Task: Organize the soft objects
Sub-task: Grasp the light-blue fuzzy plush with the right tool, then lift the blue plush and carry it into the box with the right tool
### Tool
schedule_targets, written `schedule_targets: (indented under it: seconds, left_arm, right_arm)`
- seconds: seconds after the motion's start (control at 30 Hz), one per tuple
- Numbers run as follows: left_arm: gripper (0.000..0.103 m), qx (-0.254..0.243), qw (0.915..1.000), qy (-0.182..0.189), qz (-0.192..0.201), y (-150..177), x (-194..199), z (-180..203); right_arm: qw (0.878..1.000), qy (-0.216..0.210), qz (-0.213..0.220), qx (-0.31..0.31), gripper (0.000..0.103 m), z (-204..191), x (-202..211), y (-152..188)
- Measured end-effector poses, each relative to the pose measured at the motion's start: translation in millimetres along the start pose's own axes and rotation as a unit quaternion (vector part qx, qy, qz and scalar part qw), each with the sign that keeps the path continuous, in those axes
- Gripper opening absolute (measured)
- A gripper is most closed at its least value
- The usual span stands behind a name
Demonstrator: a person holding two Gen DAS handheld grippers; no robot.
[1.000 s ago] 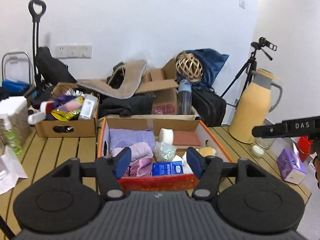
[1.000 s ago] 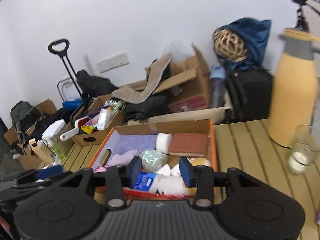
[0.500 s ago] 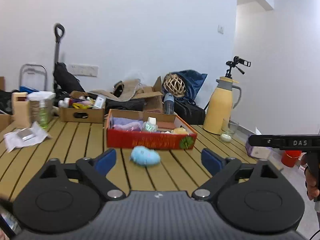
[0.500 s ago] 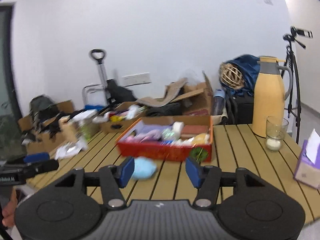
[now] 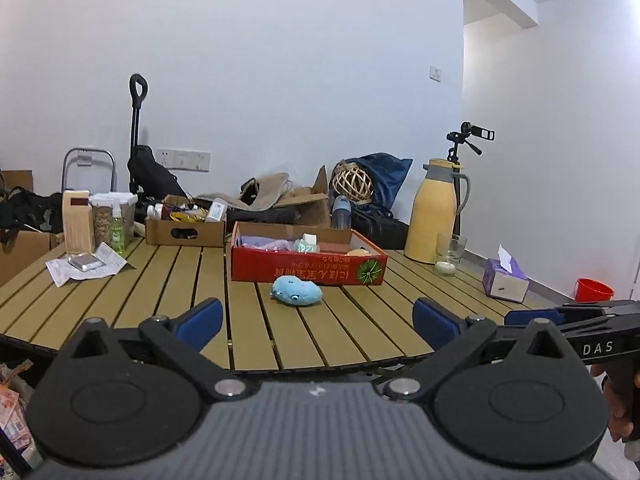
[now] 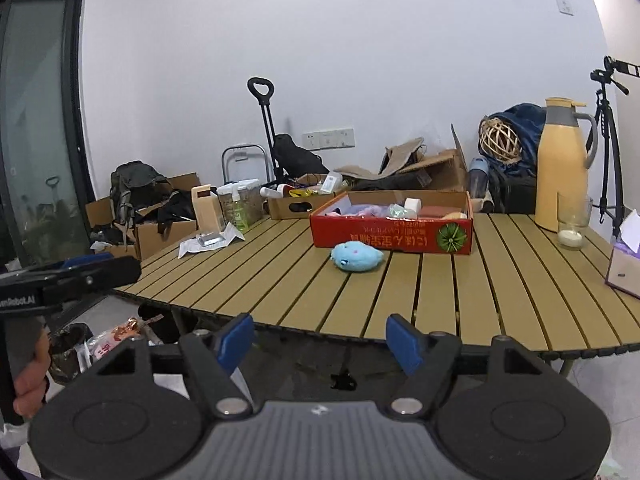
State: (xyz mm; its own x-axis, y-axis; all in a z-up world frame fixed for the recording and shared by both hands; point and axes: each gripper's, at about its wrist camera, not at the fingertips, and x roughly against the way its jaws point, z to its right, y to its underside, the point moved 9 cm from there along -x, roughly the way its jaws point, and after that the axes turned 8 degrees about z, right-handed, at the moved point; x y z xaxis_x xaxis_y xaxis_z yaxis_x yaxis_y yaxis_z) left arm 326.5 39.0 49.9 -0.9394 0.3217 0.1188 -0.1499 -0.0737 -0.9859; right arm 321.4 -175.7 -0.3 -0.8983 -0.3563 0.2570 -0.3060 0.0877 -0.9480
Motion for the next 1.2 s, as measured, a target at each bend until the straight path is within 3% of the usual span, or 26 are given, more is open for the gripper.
schedule_targets:
  seconds: [0.23, 0.33, 0.4, 0.47, 0.63, 0.73, 0.77, 0.83, 0.93, 1.1, 1.2]
  left_arm:
    - [0.103, 0.008, 0.9993, 0.011, -0.035, 21.0, -67.2, -16.6]
    - [0.099, 0.028, 0.9974, 0.018, -0.064, 33.1, -124.7, -32.7]
    - [0.082, 0.056, 0.9932, 0.018, -0.100, 45.0, -163.9, -44.3]
    - [0.076, 0.074, 0.9897, 0.021, -0.121, 52.3, -204.2, -55.2]
    - [0.074, 0.105, 0.9844, 0.012, -0.140, 50.6, -300.2, -77.0]
    - [0.073, 0.145, 0.9771, 0.014, -0.155, 56.7, -350.4, -86.8]
    - [0.068, 0.165, 0.9721, 0.013, -0.166, 63.4, -365.8, -91.6]
    - [0.048, 0.196, 0.9614, 0.024, -0.192, 78.2, -381.3, -94.1]
    - [0.036, 0.246, 0.9489, 0.048, -0.192, 85.1, -378.8, -94.2]
    - [0.036, 0.212, 0.9605, 0.046, -0.175, 84.3, -372.7, -86.6]
    - [0.036, 0.216, 0.9590, 0.049, -0.177, 83.7, -375.9, -85.8]
  right_arm:
    - [0.999, 0.014, -0.018, -0.027, 0.072, 21.2, -47.3, 8.6]
    - [0.998, 0.017, -0.033, -0.043, 0.063, 34.4, -84.4, 11.5]
    - [0.997, 0.018, -0.043, -0.059, 0.058, 43.3, -112.2, 11.2]
    - [0.996, 0.012, -0.052, -0.074, 0.056, 51.5, -144.5, 9.2]
    - [0.991, -0.003, -0.079, -0.109, 0.056, 72.5, -233.6, 1.9]
    - [0.981, -0.004, -0.097, -0.170, 0.050, 92.5, -285.8, -0.6]
    - [0.976, -0.013, -0.099, -0.192, 0.049, 99.0, -304.9, -1.5]
    - [0.970, -0.014, -0.116, -0.213, 0.045, 108.4, -334.0, 1.9]
    - [0.965, -0.025, -0.131, -0.228, 0.035, 119.0, -363.5, 8.3]
    - [0.954, -0.046, -0.132, -0.264, 0.031, 126.2, -373.7, 14.5]
    - [0.952, -0.053, -0.133, -0.271, 0.033, 125.8, -374.0, 16.1]
